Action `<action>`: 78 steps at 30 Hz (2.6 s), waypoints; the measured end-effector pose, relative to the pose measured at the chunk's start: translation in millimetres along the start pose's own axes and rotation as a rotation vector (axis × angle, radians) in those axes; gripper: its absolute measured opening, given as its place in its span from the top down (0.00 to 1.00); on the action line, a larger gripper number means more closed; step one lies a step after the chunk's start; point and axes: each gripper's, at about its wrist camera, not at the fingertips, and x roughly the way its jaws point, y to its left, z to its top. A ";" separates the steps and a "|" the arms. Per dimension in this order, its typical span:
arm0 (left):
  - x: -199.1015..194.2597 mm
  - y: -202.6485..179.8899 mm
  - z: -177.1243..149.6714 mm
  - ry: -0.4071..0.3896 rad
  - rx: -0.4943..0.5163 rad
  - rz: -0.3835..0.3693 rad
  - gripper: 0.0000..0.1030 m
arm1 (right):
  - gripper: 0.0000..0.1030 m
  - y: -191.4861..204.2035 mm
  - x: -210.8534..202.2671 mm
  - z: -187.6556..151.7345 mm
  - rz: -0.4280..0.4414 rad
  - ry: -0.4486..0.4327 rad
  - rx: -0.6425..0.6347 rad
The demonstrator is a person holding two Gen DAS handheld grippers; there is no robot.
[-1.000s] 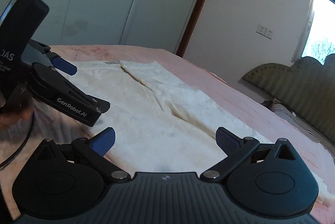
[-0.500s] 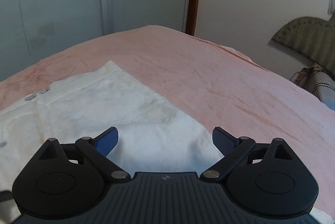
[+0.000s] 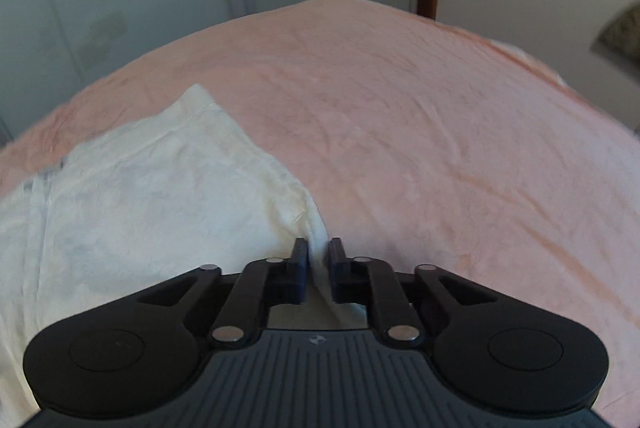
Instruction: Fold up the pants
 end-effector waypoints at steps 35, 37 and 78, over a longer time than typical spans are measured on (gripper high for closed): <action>27.6 74.1 75.4 -0.001 -0.635 -0.251 0.95 | 0.90 137.4 -89.1 -112.0 -0.509 -0.115 -0.502; 13.6 74.9 66.0 0.001 -0.584 -0.263 0.95 | 0.92 139.9 -101.7 -115.5 -0.508 -0.111 -0.472; -104.2 88.5 -61.9 -0.054 -0.148 0.147 0.66 | 0.89 312.9 -186.0 -232.5 -0.196 -0.202 -0.258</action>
